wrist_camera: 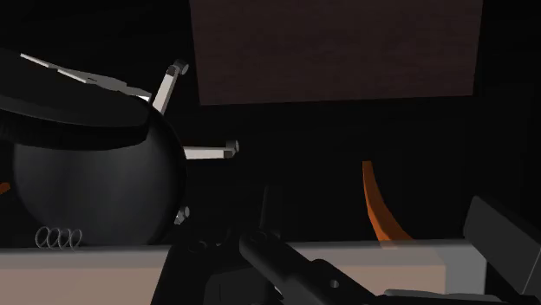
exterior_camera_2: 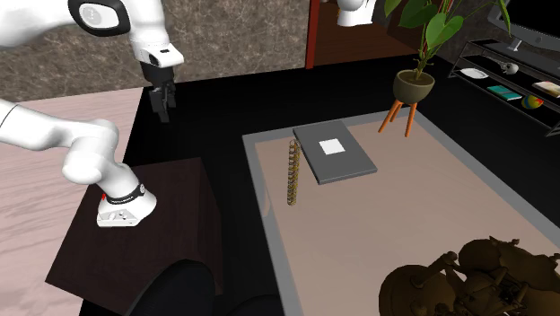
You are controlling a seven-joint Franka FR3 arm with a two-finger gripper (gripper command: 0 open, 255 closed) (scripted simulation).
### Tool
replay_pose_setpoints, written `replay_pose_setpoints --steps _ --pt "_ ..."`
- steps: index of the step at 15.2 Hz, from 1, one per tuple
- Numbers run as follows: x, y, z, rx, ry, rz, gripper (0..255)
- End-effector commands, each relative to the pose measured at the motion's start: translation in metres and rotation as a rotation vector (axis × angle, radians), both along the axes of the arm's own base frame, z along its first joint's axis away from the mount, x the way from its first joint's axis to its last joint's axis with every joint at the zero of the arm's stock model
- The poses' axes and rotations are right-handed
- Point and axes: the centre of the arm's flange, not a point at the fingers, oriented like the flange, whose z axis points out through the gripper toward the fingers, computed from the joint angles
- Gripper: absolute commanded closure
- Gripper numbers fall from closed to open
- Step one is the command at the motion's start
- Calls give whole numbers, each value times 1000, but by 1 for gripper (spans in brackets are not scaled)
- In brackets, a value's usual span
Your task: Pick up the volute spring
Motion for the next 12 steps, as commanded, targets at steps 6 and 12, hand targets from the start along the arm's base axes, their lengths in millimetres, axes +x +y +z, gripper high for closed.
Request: replay_pose_setpoints --steps 6,12 --pt "60 -27 -1 7 -7 -31 0" --pt "131 -62 -1 16 -16 -69 0"
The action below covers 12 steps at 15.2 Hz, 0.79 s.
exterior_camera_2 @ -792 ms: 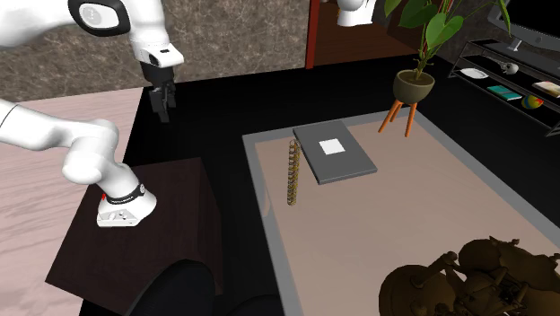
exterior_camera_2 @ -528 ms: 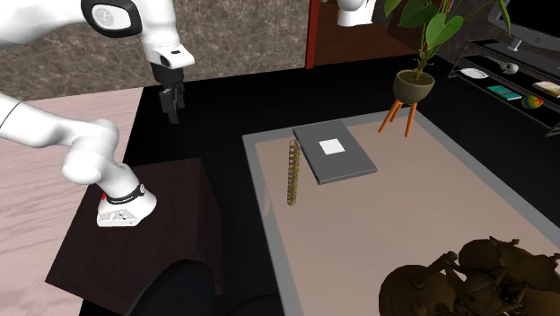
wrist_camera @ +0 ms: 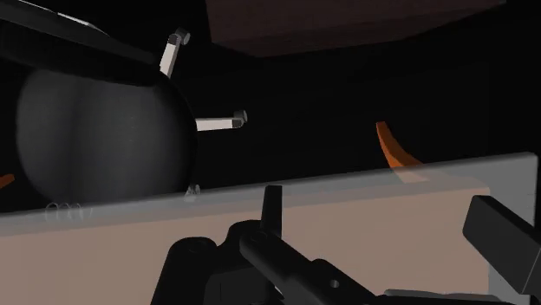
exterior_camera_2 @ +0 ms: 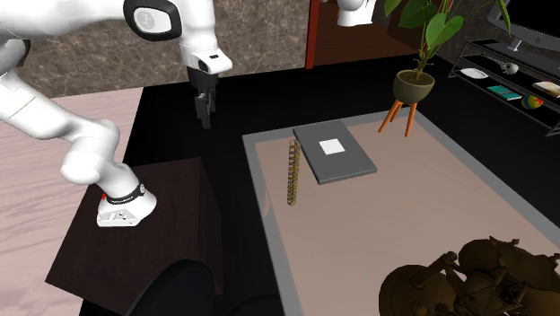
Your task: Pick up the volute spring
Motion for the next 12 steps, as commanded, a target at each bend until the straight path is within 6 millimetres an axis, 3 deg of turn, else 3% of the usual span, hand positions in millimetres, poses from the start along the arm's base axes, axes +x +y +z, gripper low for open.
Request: replay_pose_setpoints --steps 1,12 --pt "23 -12 -1 2 -3 -13 0" --pt "149 -83 -2 18 -19 -82 0"
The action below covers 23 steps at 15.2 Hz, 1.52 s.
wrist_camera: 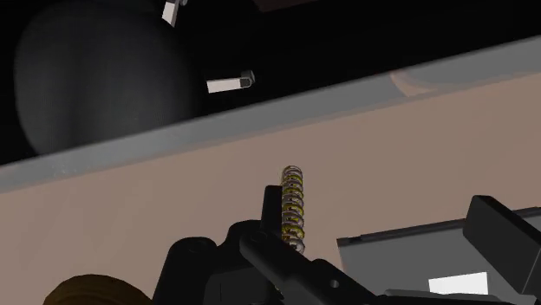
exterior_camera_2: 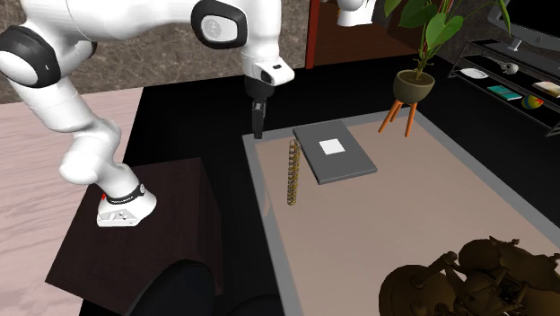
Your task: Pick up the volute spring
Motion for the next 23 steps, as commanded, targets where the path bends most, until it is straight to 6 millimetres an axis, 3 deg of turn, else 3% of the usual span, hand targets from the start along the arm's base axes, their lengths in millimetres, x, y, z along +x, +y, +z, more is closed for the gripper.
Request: replay_pose_setpoints --steps 1,8,16,18,19,23 --pt "22 -15 1 2 -2 -12 0" --pt "99 -66 1 13 -13 -56 0" --pt "101 -67 -39 13 -13 -57 0" --pt "101 -67 -39 13 -13 -57 0" --pt "101 -66 -39 13 -13 -57 255" --pt "101 -66 -39 13 -13 -57 255"
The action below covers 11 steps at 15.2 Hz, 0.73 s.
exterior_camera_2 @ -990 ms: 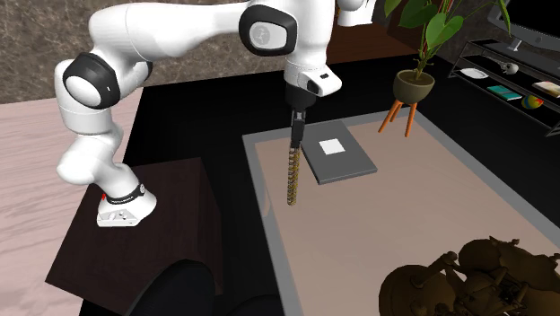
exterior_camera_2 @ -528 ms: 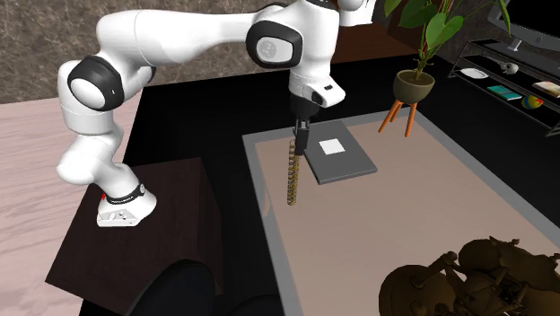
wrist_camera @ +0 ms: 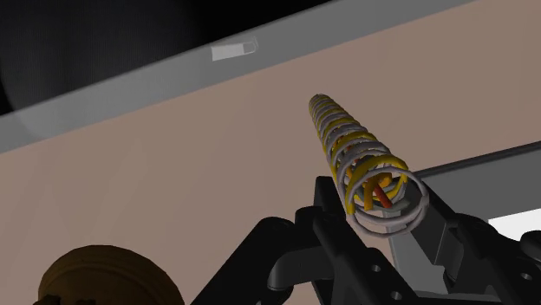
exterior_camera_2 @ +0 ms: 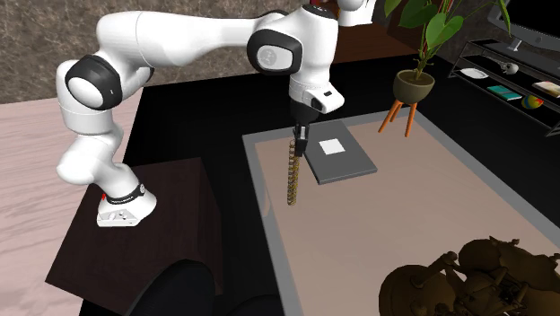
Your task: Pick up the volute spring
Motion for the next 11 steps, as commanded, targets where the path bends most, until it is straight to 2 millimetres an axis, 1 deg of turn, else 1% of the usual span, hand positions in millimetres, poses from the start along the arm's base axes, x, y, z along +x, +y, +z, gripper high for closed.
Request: replay_pose_setpoints --steps 1,5,11 --pt "0 0 -1 0 1 -1 255" --pt "0 -1 0 0 1 -1 255" --pt "0 -1 31 0 1 -1 255"
